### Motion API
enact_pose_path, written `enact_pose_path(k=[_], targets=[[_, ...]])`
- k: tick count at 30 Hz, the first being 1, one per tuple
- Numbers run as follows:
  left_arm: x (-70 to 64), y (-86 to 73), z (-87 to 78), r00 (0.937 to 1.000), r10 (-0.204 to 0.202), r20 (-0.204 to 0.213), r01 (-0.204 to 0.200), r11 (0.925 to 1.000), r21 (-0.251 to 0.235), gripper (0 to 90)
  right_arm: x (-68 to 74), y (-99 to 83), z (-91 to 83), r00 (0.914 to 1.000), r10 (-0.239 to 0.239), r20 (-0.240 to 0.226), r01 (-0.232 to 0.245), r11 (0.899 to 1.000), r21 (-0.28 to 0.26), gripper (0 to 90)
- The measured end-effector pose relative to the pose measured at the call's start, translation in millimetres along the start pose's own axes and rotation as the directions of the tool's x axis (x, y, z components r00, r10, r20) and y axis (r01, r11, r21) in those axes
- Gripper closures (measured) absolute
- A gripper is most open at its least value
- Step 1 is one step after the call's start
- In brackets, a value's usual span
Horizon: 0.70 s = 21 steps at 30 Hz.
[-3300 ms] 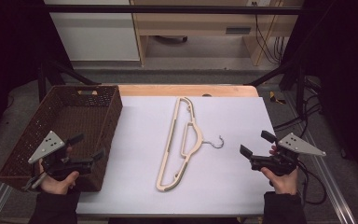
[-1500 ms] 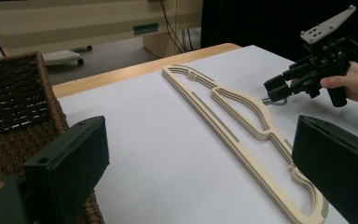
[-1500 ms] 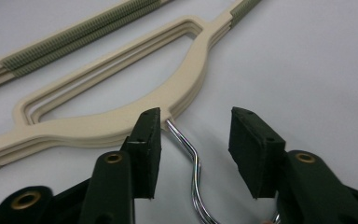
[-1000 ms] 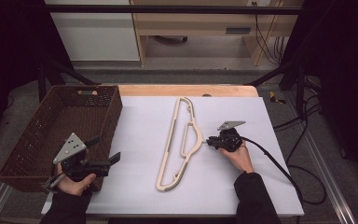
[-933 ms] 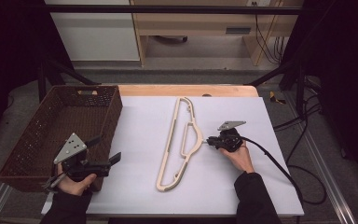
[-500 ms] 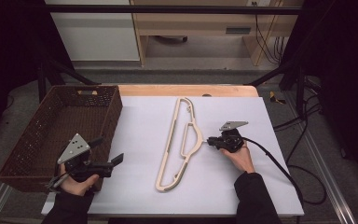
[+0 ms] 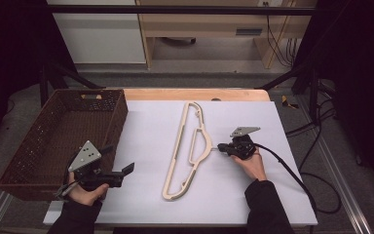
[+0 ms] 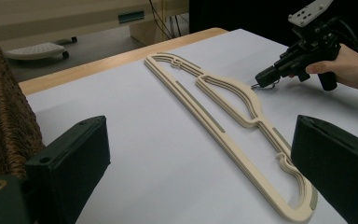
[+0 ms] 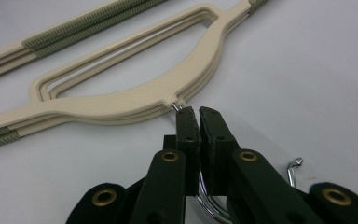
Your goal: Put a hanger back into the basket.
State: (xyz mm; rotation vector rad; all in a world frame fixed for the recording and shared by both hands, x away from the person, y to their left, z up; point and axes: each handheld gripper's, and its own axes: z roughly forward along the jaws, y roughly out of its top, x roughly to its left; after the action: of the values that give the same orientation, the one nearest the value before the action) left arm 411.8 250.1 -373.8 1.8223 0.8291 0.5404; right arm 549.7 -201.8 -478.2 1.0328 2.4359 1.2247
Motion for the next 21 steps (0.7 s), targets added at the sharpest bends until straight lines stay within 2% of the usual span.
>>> enact_pose_path(k=[3, 6, 7, 10, 13, 14, 17, 21], targets=[[-0.6, 0.0, 0.3, 1.0, 0.002, 0.002, -0.002, 1.0, 0.002, 4.5, 0.1, -0.9, 1.5, 1.0, 0.002, 0.007, -0.002, 1.0, 0.004, 85.6], [-1.0, 0.1, 0.2, 1.0, 0.004, 0.001, -0.004, 1.0, 0.002, 4.5, 1.5, -0.6, 0.1, 0.9995, 0.026, 0.02, -0.026, 1.0, 0.009, 77.0], [-1.2, 0.3, 0.0, 1.0, 0.003, 0.001, -0.003, 1.0, 0.001, 4.5, 1.1, -1.0, -0.8, 0.9996, 0.016, 0.024, -0.016, 1.0, 0.004, 74.4], [-2.0, 0.8, -0.6, 1.0, 0.004, 0.002, -0.004, 1.0, -0.003, 4.6, 3.4, -4.0, -10.8, 0.9987, 0.026, 0.044, -0.026, 1.0, -0.004, 69.9], [-3.1, 1.0, -0.4, 1.0, 0.008, 0.004, -0.008, 1.0, -0.003, 4.6, 5.4, -9.5, -18.7, 0.998, 0.044, 0.046, -0.043, 0.999, -0.012, 70.0], [-3.4, 1.0, -0.2, 0.9999, 0.01, 0.004, -0.01, 1.0, -0.002, 4.6, 6.4, -11.4, -20.2, 0.9985, 0.031, 0.046, -0.031, 1.0, -0.006, 70.2], [-4.5, 1.1, 0.6, 0.9999, 0.012, 0.006, -0.012, 0.9999, 0.0, 4.7, 8.3, -12.5, -18.6, 0.9988, 0.022, 0.043, -0.022, 1.0, -0.002, 72.1], [-6.3, 1.1, 2.8, 0.9998, 0.015, 0.011, -0.015, 0.9999, 0.004, 4.7, 5.2, -14.1, -12.0, 0.9988, 0.019, 0.045, -0.02, 1.0, 0.017, 79.5]])
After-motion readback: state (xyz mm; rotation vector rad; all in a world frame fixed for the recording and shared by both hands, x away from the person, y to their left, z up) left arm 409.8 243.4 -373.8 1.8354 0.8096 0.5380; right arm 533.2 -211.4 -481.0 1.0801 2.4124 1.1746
